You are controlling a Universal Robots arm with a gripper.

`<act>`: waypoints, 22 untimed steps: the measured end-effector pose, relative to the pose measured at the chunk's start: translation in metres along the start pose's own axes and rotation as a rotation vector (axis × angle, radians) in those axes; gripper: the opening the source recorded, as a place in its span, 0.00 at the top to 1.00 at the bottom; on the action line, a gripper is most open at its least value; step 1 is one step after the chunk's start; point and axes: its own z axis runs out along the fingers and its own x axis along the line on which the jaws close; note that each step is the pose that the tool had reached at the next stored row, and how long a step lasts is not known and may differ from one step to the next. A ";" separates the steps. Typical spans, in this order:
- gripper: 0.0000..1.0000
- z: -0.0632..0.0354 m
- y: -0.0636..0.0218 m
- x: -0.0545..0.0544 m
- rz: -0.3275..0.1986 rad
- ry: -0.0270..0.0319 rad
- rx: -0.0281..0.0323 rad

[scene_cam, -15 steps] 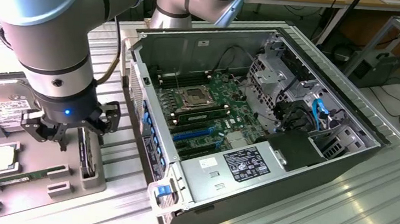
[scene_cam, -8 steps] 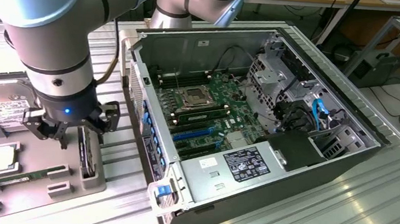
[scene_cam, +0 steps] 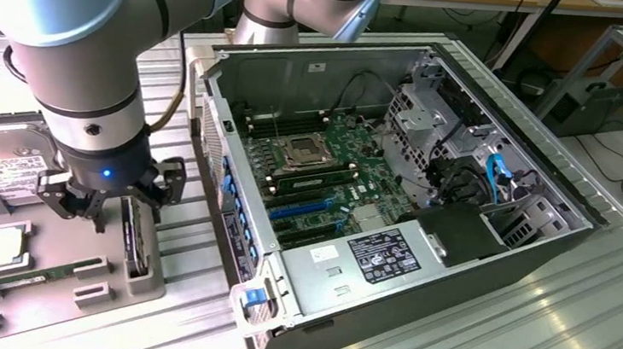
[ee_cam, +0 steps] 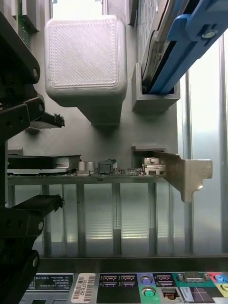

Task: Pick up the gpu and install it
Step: 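Pick up the gpu and move the gpu toward the slot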

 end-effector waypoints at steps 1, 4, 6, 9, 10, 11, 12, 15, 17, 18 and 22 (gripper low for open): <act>0.32 0.0007 0.0000 0.000 -0.006 0.0003 0.0001; 0.32 0.0024 0.0000 0.000 -0.010 0.0005 0.0000; 0.34 0.0046 -0.0001 0.000 -0.010 0.0005 0.0000; 0.41 0.0075 -0.0008 0.000 -0.010 0.0006 0.0001; 0.41 0.0080 -0.0010 0.000 -0.010 0.0006 0.0001; 0.41 0.0080 -0.0010 0.000 -0.010 0.0006 0.0001; 0.41 0.0080 -0.0011 0.000 -0.010 0.0007 -0.0001; 0.50 0.0082 -0.0018 0.000 -0.010 0.0004 -0.0015; 0.50 0.0083 -0.0023 0.000 -0.010 0.0004 -0.0016; 0.50 0.0085 -0.0023 0.000 -0.010 0.0004 -0.0017; 0.58 0.0087 -0.0028 0.000 -0.010 0.0006 -0.0022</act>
